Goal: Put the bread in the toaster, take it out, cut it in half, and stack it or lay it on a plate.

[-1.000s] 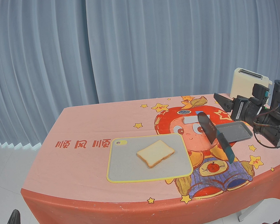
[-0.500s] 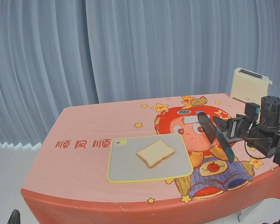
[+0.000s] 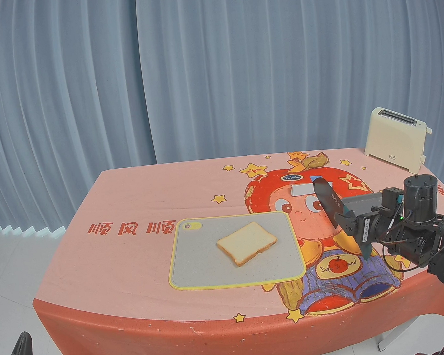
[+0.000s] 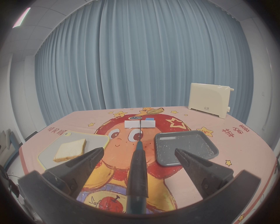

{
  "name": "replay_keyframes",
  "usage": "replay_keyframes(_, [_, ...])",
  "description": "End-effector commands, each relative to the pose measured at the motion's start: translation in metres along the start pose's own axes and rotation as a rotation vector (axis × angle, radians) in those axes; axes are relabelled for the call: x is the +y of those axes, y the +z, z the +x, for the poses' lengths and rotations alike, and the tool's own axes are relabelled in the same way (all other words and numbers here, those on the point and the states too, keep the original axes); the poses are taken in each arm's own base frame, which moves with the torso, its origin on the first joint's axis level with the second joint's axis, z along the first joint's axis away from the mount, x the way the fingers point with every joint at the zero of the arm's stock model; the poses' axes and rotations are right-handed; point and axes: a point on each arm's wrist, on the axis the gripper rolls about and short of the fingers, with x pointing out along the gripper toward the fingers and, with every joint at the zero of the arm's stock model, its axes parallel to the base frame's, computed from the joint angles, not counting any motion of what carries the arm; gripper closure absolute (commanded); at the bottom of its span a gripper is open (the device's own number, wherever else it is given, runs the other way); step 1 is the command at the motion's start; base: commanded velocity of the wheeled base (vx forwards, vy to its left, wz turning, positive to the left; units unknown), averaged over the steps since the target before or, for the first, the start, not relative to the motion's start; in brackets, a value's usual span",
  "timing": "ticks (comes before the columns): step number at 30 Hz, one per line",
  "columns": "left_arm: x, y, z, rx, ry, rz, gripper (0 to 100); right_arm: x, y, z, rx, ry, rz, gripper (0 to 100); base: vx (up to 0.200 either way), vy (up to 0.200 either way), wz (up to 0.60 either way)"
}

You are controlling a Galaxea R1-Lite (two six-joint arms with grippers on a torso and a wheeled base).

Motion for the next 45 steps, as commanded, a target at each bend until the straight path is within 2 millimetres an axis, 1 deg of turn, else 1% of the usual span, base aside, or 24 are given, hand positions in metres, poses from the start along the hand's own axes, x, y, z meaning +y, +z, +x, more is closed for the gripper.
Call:
replay_keyframes(1, [0.000,-0.005,0.001,0.013,0.001,0.000,100,0.000,-0.005,0.002,0.021,-0.002,-0.005,0,0.000,0.000,0.00])
replay_keyframes(14, [0.000,-0.005,0.001,0.013,0.001,0.000,100,-0.001,-0.003,0.006,0.028,0.043,0.035,0,0.000,0.000,0.00])
replay_keyframes(23, [0.000,-0.005,0.001,0.013,0.001,0.000,100,-0.006,-0.006,0.020,0.050,0.039,0.041,0,0.000,0.000,0.00])
replay_keyframes(28, [0.000,-0.005,0.001,0.013,0.001,0.000,100,-0.006,-0.004,0.029,0.046,0.033,0.045,0,0.000,0.000,0.00])
replay_keyframes(43, [0.000,-0.005,0.001,0.013,0.001,0.000,100,-0.006,-0.008,0.032,0.064,0.031,0.041,0,0.000,0.000,0.00])
replay_keyframes(44, [0.000,-0.005,0.001,0.013,0.001,0.000,100,-0.006,-0.009,0.033,0.067,0.030,0.041,100,0.000,0.000,0.00])
replay_keyframes(45, [0.000,-0.005,0.001,0.013,0.001,0.000,100,-0.006,-0.010,0.034,0.070,0.029,0.041,100,0.000,0.000,0.00])
